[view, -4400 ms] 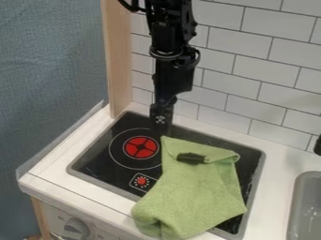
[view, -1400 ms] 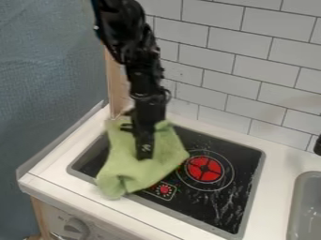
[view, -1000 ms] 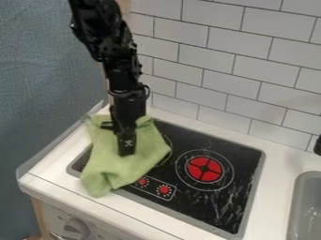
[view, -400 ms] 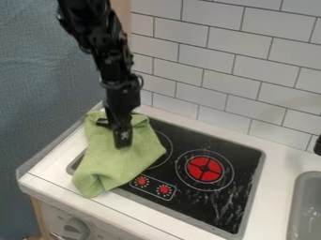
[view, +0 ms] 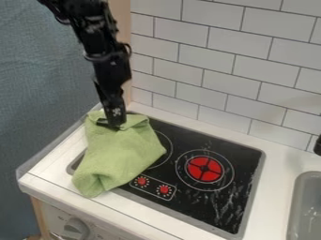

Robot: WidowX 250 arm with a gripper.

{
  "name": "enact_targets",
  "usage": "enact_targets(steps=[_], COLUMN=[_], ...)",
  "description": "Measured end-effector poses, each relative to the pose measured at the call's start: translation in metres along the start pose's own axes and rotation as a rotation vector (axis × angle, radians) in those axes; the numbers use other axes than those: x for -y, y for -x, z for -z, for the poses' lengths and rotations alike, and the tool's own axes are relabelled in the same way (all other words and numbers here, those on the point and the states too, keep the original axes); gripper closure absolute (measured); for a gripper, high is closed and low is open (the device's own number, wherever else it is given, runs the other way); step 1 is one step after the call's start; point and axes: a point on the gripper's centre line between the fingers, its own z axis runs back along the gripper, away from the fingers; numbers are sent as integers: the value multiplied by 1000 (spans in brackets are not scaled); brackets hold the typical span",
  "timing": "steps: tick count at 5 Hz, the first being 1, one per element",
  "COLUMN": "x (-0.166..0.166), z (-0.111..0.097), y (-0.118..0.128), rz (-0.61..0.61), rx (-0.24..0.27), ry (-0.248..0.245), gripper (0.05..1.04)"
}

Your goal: Put the cloth on the left burner in the left side of the stove

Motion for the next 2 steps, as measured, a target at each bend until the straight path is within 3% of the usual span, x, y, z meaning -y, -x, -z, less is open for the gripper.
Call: enact_targets(steps=[2], x=[3], z=[-11], y=[1], rz=[19], rx=[9], ry=[-10], gripper=[84])
